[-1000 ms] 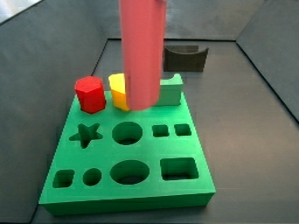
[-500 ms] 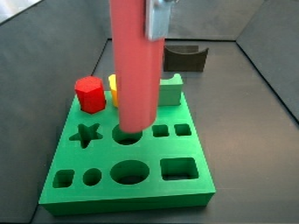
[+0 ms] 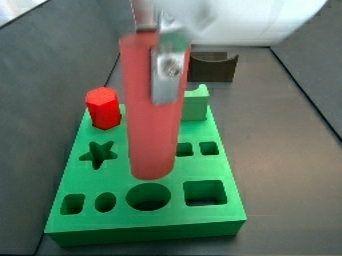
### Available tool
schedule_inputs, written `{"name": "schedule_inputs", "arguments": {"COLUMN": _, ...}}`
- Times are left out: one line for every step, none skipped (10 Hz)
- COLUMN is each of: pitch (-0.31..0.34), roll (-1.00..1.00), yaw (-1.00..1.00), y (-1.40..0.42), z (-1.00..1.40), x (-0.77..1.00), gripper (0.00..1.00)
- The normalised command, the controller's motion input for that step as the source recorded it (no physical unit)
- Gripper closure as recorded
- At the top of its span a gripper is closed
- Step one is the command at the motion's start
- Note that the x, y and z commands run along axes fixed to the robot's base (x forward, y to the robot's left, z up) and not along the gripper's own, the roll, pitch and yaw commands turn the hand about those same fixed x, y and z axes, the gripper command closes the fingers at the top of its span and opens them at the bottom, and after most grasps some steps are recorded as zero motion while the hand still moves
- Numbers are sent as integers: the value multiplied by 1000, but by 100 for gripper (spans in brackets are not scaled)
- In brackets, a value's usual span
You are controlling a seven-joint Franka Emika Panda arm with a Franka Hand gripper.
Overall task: Pick up the oval object. Move up. Place the oval object on the fixture. Regrasp the oval object. Move to above the board. Insert the oval object.
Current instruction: Insert the oval object.
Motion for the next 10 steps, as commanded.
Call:
{"name": "schedule_inputs", "arguments": {"pitch": 0, "roll": -4, "yaw": -940, "y": -154, "z": -337, "x": 0, "gripper": 100}}
{"name": "schedule_inputs", "arguments": {"pitch": 23, "roll": -13, "yaw": -854, "y": -214, "z": -231, "x": 0, "gripper": 100}}
{"name": "schedule_inputs", "arguments": {"pitch": 29, "roll": 0, "yaw": -237, "y": -60, "z": -80, "x": 29, "gripper": 100}}
{"name": "schedule_inputs", "arguments": {"pitch": 26, "roll": 0, "yaw": -17, "y": -111, "z": -149, "x": 0, "gripper": 100}}
{"name": "schedule_inputs", "arguments": {"pitch": 0, "roll": 0, "yaw": -151, "y": -197, "z": -317, "x": 0, "gripper": 100}}
{"name": "schedule_inputs", "arguments": {"pitch": 0, "roll": 0, "yaw": -217, "y": -189, "z": -277, "x": 0, "gripper": 100}}
{"name": "schedule_inputs", "arguments": {"pitch": 0, "roll": 0, "yaw": -197, "y": -154, "z": -166, "x": 0, "gripper": 100}}
{"name": "schedule_inputs", "arguments": {"pitch": 0, "roll": 0, "yaw": -151, "y": -129, "z": -149, "x": 0, "gripper": 100}}
{"name": "schedule_inputs", "arguments": {"pitch": 0, "roll": 0, "yaw": -191, "y": -106, "z": -223, "x": 0, "gripper": 100}}
{"name": "schedule_inputs", "arguments": {"pitch": 0, "roll": 0, "yaw": -540, "y": -183, "z": -354, "x": 0, "gripper": 100}}
